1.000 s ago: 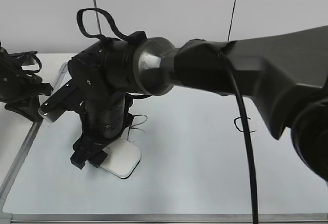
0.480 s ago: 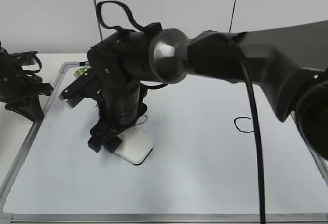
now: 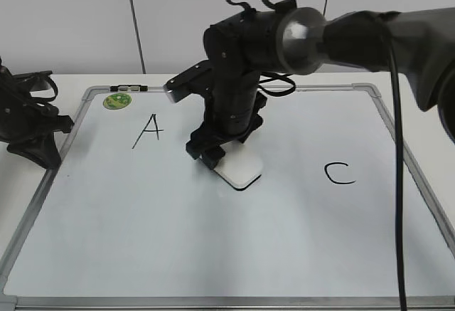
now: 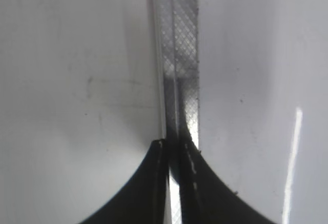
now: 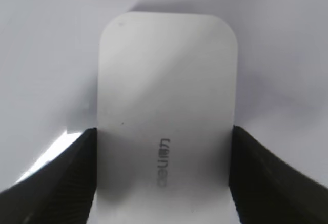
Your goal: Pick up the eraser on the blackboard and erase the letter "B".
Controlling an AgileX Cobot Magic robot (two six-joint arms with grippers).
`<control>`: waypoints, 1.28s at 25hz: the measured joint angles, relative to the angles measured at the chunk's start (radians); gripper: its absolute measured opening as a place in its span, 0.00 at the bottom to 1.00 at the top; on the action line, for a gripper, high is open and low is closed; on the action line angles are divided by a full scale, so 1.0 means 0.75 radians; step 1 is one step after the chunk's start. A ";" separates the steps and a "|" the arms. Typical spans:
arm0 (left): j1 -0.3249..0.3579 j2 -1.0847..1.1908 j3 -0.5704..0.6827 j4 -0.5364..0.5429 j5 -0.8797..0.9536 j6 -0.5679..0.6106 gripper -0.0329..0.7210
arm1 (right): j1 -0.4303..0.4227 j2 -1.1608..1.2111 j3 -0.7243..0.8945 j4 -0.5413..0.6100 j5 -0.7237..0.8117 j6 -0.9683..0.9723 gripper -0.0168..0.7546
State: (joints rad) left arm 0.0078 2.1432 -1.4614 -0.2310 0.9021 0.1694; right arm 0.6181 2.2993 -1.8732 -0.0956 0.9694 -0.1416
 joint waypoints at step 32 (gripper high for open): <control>0.000 0.000 0.000 0.000 0.000 0.000 0.06 | -0.162 -0.257 -0.311 -0.129 0.361 0.028 0.73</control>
State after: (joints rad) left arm 0.0078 2.1432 -1.4614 -0.2310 0.9021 0.1694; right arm 0.4968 2.1066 -2.1067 -0.1927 1.2401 -0.1208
